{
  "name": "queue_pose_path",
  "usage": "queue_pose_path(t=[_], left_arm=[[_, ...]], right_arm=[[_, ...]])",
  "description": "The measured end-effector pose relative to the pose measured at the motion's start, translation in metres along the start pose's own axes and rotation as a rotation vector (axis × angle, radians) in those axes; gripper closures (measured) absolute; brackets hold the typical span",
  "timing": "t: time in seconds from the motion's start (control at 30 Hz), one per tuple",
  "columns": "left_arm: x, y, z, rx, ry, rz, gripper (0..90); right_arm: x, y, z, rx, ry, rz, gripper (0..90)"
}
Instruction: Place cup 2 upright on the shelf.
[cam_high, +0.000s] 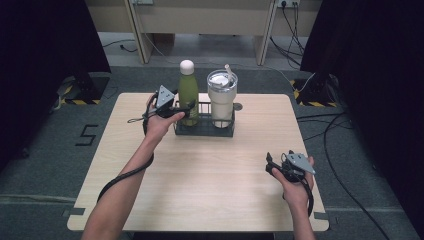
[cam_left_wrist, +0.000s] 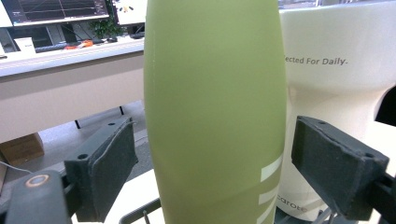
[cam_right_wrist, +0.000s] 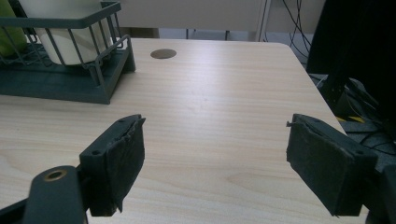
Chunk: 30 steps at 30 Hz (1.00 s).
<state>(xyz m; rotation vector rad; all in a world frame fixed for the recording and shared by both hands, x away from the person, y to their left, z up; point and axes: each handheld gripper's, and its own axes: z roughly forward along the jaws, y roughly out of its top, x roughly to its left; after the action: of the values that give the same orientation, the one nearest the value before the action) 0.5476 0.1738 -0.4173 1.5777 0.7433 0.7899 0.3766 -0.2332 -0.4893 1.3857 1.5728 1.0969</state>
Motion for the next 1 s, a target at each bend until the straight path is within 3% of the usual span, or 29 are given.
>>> queue_pose_path(t=[0.5,1.0], left_arm=[[-0.003,0.003,-0.015,-0.006,-0.015,0.021,13.4],[-0.006,0.000,-0.040,-0.008,-0.018,0.030,13.8]], right_arm=[[-0.001,0.000,-0.001,0.001,-0.005,0.000,19.4],[-0.002,-0.001,0.000,0.003,-0.008,0.000,19.4]])
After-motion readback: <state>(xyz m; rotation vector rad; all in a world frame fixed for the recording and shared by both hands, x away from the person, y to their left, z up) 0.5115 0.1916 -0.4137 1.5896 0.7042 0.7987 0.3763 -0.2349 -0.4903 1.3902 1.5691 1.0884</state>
